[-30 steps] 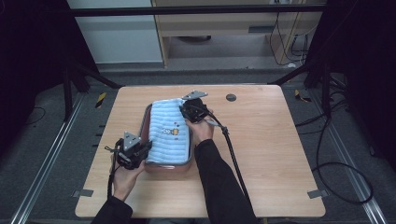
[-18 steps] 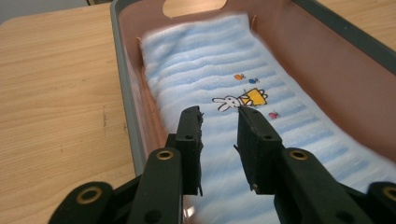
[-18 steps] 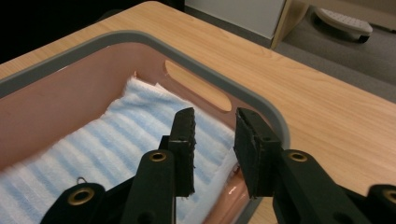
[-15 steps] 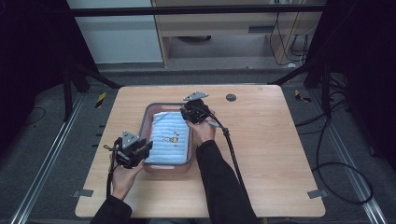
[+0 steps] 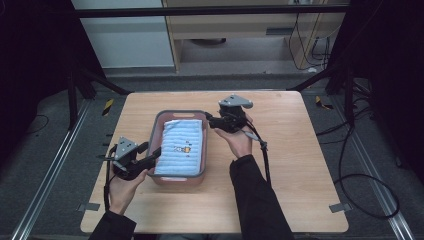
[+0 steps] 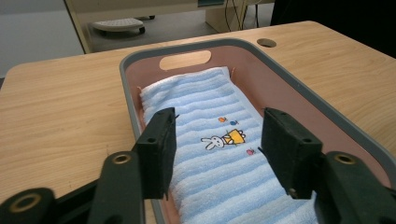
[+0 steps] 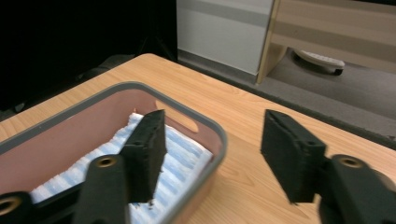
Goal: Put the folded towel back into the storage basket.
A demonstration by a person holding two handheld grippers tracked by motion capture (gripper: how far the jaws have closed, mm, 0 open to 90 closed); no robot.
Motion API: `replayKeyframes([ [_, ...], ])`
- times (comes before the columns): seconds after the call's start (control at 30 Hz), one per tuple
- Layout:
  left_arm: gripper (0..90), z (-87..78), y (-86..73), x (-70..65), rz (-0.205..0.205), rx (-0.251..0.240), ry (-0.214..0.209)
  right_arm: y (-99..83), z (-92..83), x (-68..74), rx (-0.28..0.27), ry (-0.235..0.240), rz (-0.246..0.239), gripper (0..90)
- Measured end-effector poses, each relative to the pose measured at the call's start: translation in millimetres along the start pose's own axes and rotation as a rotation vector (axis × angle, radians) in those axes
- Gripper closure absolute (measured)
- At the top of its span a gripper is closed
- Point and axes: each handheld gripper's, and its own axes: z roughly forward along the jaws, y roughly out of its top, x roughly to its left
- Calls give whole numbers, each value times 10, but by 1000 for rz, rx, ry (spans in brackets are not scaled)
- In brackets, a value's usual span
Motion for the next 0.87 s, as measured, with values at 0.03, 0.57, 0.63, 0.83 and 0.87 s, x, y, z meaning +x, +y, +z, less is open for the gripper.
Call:
replayKeyframes([
  [0.03,423,-7,-1,13,0,-5,-1,-16,-61,-33,-5,-4,4,361],
  [0.57,299,-29,-44,210,19,29,44,-547,-878,-566,-4,-67,86,260],
  [0.63,294,-38,-52,236,20,28,47,-600,-966,-622,-12,-73,97,256],
  [0.83,289,-83,-94,337,23,31,60,-742,-1166,-736,-24,-93,112,243],
  [0.87,291,-88,-101,351,22,31,62,-779,-1212,-764,-30,-94,116,241],
])
